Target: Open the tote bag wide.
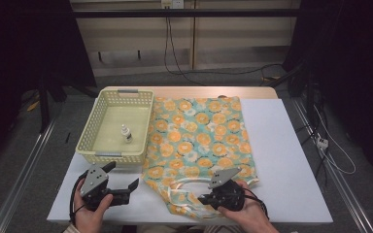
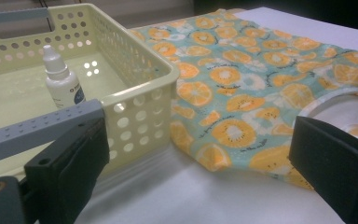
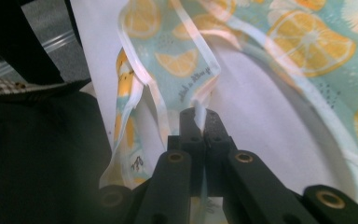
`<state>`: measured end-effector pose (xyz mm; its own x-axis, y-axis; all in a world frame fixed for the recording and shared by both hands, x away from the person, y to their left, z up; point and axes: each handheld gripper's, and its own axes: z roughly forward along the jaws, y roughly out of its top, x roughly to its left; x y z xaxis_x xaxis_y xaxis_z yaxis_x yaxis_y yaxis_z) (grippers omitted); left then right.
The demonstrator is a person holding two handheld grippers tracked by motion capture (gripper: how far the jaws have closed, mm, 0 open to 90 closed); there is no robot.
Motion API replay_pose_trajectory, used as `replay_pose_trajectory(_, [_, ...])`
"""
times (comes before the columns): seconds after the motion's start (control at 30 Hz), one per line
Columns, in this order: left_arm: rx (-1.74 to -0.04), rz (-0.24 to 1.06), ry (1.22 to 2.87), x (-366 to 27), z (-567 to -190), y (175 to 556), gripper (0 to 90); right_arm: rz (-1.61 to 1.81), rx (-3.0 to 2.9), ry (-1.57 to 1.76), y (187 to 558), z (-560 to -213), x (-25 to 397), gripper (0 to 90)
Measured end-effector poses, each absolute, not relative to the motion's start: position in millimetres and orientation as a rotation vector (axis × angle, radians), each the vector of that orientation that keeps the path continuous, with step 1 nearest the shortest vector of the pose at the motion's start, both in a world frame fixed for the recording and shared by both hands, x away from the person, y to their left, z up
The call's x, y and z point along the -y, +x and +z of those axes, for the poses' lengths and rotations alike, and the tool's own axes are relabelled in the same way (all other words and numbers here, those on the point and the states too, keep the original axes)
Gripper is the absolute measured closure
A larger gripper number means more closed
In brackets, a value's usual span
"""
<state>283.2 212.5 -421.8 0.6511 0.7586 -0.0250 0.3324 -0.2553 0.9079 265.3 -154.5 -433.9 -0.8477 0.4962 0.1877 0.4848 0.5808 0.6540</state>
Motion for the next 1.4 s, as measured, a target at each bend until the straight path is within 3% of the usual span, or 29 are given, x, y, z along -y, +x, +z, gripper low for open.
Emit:
replay_pose_trajectory(0.4, [-0.862,0.525,1.857,-212.4,-422.1,284.5,4.7,1.249,-2.670,0.883,291.8,-413.6,159.6,90.0])
replay_pose_trajectory(0.73, [-0.870,0.514,1.855,-212.8,-423.2,285.8,4.7,1.259,-2.556,0.921,338.8,-402.1,168.1,90.0])
replay_pose_trajectory(1.1, [-0.866,0.514,1.856,-212.7,-423.3,285.9,4.8,1.191,-2.487,1.067,395.2,-417.0,179.4,89.9])
replay_pose_trajectory(1.4, [-0.863,0.511,1.857,-212.6,-423.3,286.1,4.7,1.100,-2.465,1.109,419.8,-435.7,177.2,87.0])
